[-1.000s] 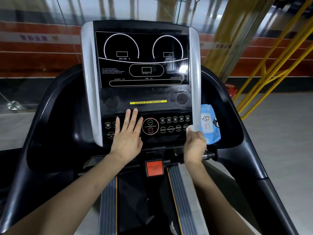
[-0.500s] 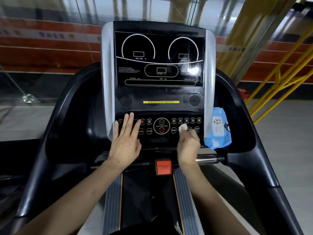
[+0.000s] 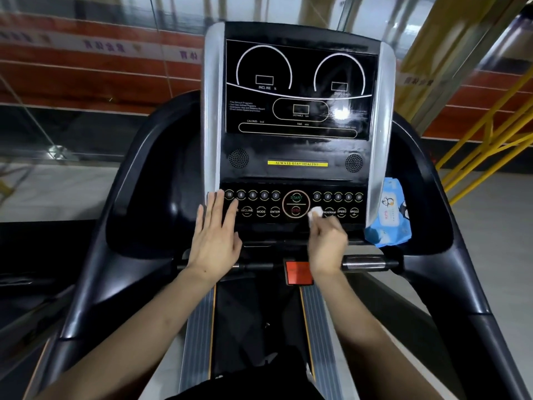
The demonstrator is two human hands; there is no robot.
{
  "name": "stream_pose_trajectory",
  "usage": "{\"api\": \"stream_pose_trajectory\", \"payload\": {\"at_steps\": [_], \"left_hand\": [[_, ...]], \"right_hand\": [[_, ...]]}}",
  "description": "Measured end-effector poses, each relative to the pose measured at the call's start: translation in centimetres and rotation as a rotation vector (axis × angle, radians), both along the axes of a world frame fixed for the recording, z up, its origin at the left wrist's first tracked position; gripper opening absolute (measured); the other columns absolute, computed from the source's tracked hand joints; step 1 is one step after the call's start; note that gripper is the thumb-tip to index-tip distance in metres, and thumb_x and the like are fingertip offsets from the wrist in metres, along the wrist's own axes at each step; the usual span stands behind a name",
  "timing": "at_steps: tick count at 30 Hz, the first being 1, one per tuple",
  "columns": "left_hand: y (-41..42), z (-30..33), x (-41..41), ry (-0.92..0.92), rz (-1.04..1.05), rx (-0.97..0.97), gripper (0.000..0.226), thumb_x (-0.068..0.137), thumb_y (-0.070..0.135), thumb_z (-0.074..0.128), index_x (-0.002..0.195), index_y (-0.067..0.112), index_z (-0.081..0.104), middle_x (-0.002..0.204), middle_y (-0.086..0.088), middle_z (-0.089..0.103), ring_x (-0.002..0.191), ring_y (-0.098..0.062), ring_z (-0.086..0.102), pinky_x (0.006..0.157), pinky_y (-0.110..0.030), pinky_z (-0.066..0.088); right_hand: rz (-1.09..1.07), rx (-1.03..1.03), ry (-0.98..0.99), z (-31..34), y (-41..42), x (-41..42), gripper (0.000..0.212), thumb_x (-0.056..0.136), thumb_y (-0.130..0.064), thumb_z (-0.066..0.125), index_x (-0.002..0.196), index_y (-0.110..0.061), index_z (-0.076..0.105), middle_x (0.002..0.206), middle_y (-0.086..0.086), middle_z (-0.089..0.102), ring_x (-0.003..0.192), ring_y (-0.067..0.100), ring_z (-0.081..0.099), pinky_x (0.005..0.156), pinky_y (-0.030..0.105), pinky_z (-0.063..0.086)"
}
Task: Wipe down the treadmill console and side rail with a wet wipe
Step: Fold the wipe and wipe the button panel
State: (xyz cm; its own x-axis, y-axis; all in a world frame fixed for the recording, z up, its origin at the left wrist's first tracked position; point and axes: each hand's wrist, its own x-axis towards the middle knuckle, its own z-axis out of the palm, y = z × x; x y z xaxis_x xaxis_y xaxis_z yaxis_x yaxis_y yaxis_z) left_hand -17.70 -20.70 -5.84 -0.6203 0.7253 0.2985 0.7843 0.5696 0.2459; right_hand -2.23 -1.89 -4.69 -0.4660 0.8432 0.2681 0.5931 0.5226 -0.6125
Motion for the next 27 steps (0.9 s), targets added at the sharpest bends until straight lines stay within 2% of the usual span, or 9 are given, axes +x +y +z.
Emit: {"api": "stream_pose_trajectory", "payload": {"at_steps": [2,4,7,9,11,14,21,24,27], "left_hand": [[-0.3,0.0,-0.1,-0.006,0.018,0.003,0.079,0.094,0.021,0.057,0.163,0.011,0.019,0.173,-0.02,0.005,0.161,-0.03,-0.008,0.13,-0.055,0.01],[-0.4,-0.1,-0.1,-0.018,0.02,0.006,0.08,0.093,0.02,0.058,0.163,0.01,0.019,0.173,-0.02,0.004,0.161,-0.029,-0.007,0.13,-0.054,0.011],[-0.4,-0.2,0.2,-0.032,0.021,0.003,0.081,0.093,0.019,0.059,0.163,0.009,0.019,0.173,-0.021,0.004,0.161,-0.03,-0.007,0.13,-0.054,0.012],[-0.5,-0.3,0.3,-0.037,0.02,-0.003,0.08,0.095,0.02,0.058,0.163,0.009,0.018,0.173,-0.021,0.002,0.161,-0.03,-0.008,0.13,-0.054,0.012],[-0.7,-0.4,0.2,-0.037,0.019,0.004,0.079,0.096,0.02,0.056,0.163,0.009,0.017,0.173,-0.02,0.001,0.161,-0.029,-0.008,0.13,-0.054,0.011],[-1.2,-0.3,-0.1,-0.042,0.019,0.009,0.078,0.096,0.02,0.056,0.163,0.009,0.017,0.173,-0.019,0.0,0.161,-0.028,-0.009,0.13,-0.053,0.011],[-1.4,-0.5,-0.3,-0.051,0.03,-0.007,0.079,0.095,0.02,0.058,0.162,0.007,0.018,0.174,-0.018,0.002,0.161,-0.027,-0.01,0.13,-0.053,0.012],[-1.6,-0.6,-0.5,-0.062,0.024,-0.008,0.079,0.095,0.021,0.056,0.163,0.007,0.017,0.174,-0.016,0.0,0.161,-0.025,-0.011,0.13,-0.052,0.012],[-1.8,-0.5,-0.7,-0.069,0.014,0.009,0.078,0.096,0.019,0.055,0.163,0.007,0.017,0.174,-0.016,0.0,0.161,-0.024,-0.01,0.13,-0.051,0.012]], "right_hand": [[0.174,-0.112,0.03,0.3,-3.2,-2.7,0.023,0.102,-0.012,0.055,0.102,-0.003,0.077,0.085,-0.001,0.059,0.087,0.019,0.055,0.074,0.006,0.039],[0.308,-0.102,0.053,0.5,-5.8,-4.5,0.027,0.103,-0.017,0.053,0.102,-0.003,0.077,0.08,-0.012,0.054,0.088,0.015,0.05,0.071,0.0,0.035],[0.334,-0.05,0.047,0.1,-5.0,-4.0,0.023,0.102,-0.018,0.059,0.101,-0.006,0.078,0.076,-0.015,0.054,0.081,0.013,0.056,0.07,0.009,0.04],[0.197,0.063,0.041,-0.5,-2.6,-1.7,0.014,0.098,-0.015,0.069,0.091,-0.009,0.079,0.069,-0.01,0.049,0.057,0.01,0.047,0.058,0.019,0.042],[0.055,0.185,0.024,-1.1,-0.3,0.6,0.015,0.096,-0.013,0.075,0.083,-0.008,0.079,0.068,-0.001,0.049,0.051,0.012,0.043,0.052,0.021,0.04],[-0.009,0.166,0.032,-1.5,-0.4,0.2,0.009,0.095,-0.009,0.075,0.087,-0.006,0.08,0.071,0.0,0.052,0.051,0.014,0.048,0.053,0.028,0.048],[0.379,0.19,-0.03,-1.2,-7.2,-6.4,0.007,0.093,-0.01,0.072,0.093,-0.016,0.076,0.072,-0.002,0.049,0.057,0.026,0.054,0.057,0.033,0.046],[0.224,0.073,0.022,-1.2,-3.3,-3.1,0.015,0.096,-0.013,0.071,0.084,-0.005,0.075,0.069,-0.001,0.048,0.056,0.009,0.045,0.057,0.034,0.039],[0.014,0.107,0.05,-1.5,0.2,0.4,0.01,0.096,-0.008,0.073,0.091,-0.004,0.081,0.073,0.002,0.055,0.057,0.016,0.054,0.056,0.033,0.052]]}}
